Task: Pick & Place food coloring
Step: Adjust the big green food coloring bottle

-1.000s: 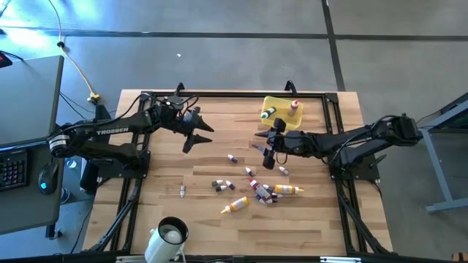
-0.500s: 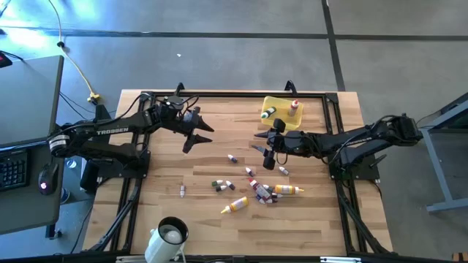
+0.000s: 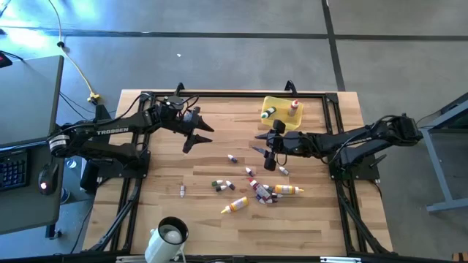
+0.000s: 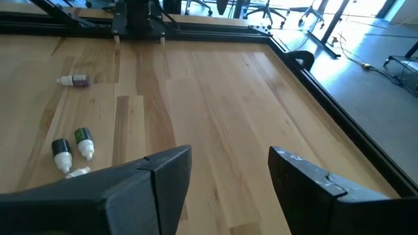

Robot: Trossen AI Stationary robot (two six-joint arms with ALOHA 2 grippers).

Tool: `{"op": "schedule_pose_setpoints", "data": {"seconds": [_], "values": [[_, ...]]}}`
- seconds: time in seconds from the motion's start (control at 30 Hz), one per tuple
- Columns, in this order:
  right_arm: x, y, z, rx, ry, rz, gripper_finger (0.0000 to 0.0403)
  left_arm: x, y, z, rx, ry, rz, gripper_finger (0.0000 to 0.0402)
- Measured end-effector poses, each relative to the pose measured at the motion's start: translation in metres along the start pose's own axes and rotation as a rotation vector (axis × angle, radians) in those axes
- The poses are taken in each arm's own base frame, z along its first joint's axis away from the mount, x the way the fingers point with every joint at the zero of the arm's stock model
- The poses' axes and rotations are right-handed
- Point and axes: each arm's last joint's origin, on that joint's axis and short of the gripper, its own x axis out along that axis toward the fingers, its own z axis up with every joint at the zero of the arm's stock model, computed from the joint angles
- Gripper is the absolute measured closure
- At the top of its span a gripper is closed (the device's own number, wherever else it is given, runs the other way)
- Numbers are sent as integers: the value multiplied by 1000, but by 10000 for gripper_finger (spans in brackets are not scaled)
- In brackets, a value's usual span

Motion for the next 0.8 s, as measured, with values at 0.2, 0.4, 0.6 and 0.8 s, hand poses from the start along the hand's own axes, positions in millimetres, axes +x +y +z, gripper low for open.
{"op": "schedule_pose_setpoints", "data": {"seconds": [0.2,0.4,0.6,0.8], "values": [[0,0,0,-114,-3,22,204,0,0,0,0,0,0,195],[6,-23,-2,-173,29,-15,204,0,0,0,0,0,0,195],[11,-82,7,-150,231,-139,204,0,0,0,0,0,0,195],[22,-121,3,-203,368,-61,204,0,0,0,0,0,-2,195]]}}
